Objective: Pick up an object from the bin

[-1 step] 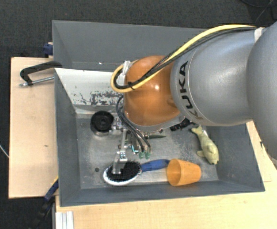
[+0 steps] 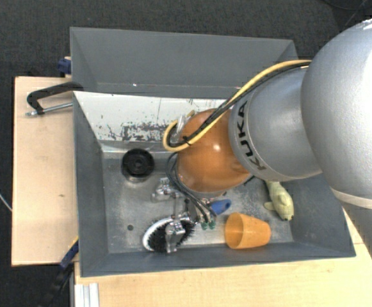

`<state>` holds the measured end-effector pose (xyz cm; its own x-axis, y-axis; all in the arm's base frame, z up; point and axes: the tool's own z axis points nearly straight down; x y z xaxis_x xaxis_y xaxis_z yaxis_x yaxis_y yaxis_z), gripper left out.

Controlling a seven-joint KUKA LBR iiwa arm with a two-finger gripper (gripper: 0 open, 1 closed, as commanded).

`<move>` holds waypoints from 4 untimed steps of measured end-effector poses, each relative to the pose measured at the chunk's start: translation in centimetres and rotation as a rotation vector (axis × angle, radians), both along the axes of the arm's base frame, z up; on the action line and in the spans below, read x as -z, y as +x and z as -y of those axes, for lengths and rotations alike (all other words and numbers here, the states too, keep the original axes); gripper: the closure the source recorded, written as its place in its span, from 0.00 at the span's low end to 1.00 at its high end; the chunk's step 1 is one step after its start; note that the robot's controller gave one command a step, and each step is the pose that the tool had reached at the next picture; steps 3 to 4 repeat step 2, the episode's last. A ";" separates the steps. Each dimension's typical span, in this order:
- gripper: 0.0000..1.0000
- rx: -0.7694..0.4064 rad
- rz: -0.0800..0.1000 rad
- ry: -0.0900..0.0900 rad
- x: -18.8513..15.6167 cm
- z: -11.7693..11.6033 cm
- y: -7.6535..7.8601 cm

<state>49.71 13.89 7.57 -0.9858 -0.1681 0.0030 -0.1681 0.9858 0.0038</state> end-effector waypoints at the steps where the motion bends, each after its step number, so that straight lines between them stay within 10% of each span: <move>1: 1.00 -0.005 -0.010 -0.002 -0.2 -0.1 -0.3; 2: 1.00 -0.145 0.017 0.001 -14.4 -0.8 0.4; 4: 1.00 -0.145 0.017 0.001 -14.4 -0.8 0.4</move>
Offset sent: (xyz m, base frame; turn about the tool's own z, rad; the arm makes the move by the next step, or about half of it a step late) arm 0.0000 0.0000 0.0000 0.0000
